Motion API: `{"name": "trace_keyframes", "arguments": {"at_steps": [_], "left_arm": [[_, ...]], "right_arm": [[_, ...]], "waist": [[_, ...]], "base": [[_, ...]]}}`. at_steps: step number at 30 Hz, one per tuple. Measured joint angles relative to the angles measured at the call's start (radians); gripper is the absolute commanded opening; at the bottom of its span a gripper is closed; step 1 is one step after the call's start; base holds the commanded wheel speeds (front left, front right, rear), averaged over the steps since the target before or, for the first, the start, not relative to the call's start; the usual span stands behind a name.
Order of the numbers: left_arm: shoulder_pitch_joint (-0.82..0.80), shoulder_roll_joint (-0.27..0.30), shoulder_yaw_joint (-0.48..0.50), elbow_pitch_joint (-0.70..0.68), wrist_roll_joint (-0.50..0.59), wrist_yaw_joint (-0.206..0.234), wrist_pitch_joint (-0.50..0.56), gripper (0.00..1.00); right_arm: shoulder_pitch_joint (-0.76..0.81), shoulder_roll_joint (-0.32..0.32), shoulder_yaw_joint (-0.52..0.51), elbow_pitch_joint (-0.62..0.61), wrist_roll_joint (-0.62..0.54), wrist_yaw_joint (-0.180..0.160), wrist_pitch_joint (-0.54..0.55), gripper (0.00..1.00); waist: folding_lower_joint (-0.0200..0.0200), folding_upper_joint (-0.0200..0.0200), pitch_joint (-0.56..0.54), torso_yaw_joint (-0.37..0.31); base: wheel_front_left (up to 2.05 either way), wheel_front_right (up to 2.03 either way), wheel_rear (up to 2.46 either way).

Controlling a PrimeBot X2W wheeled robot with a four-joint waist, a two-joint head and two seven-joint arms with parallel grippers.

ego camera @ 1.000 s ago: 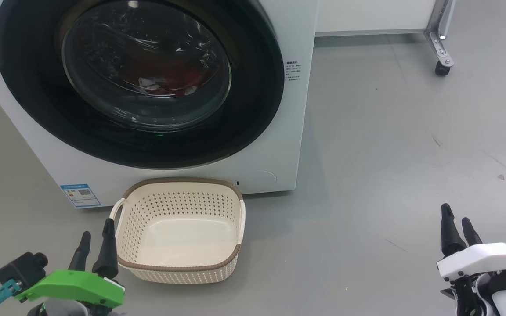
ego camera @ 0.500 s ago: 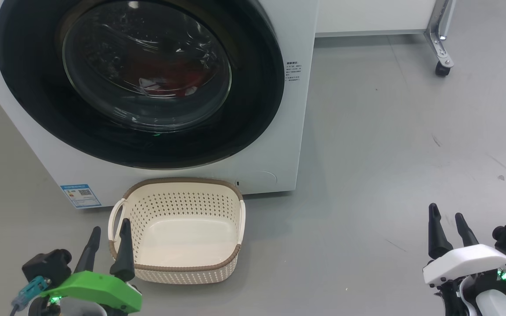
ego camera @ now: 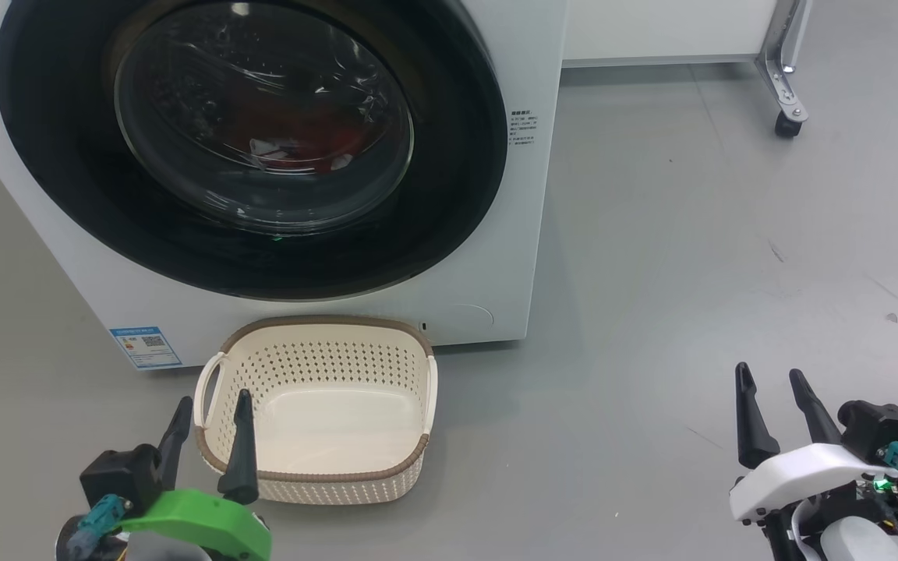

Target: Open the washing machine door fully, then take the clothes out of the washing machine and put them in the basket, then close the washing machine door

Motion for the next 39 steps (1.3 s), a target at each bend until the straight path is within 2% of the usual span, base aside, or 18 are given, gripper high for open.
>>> {"name": "trace_keyframes", "arguments": {"at_steps": [9,18,39], "left_arm": [[0.0,-0.002,-0.016,0.008,0.097,0.019,-0.027,1.0],[0.001,-0.003,-0.038,0.016,0.192,0.037,-0.053,1.0],[0.001,-0.02,-0.032,0.042,0.197,0.041,-0.053,1.0]], "right_arm": [[0.0,0.0,0.015,0.0,-0.101,-0.025,-0.028,1.0],[0.0,0.002,0.041,-0.001,-0.204,-0.034,-0.053,1.0],[0.01,0.028,0.012,-0.003,-0.209,-0.033,-0.053,1.0]], "waist": [[0.0,0.0,-0.001,0.002],[0.0,0.0,-0.001,0.0],[0.0,0.0,-0.001,0.002]], "base": [[0.0,0.0,0.0],[0.0,0.0,0.0],[0.0,0.0,0.0]]}}
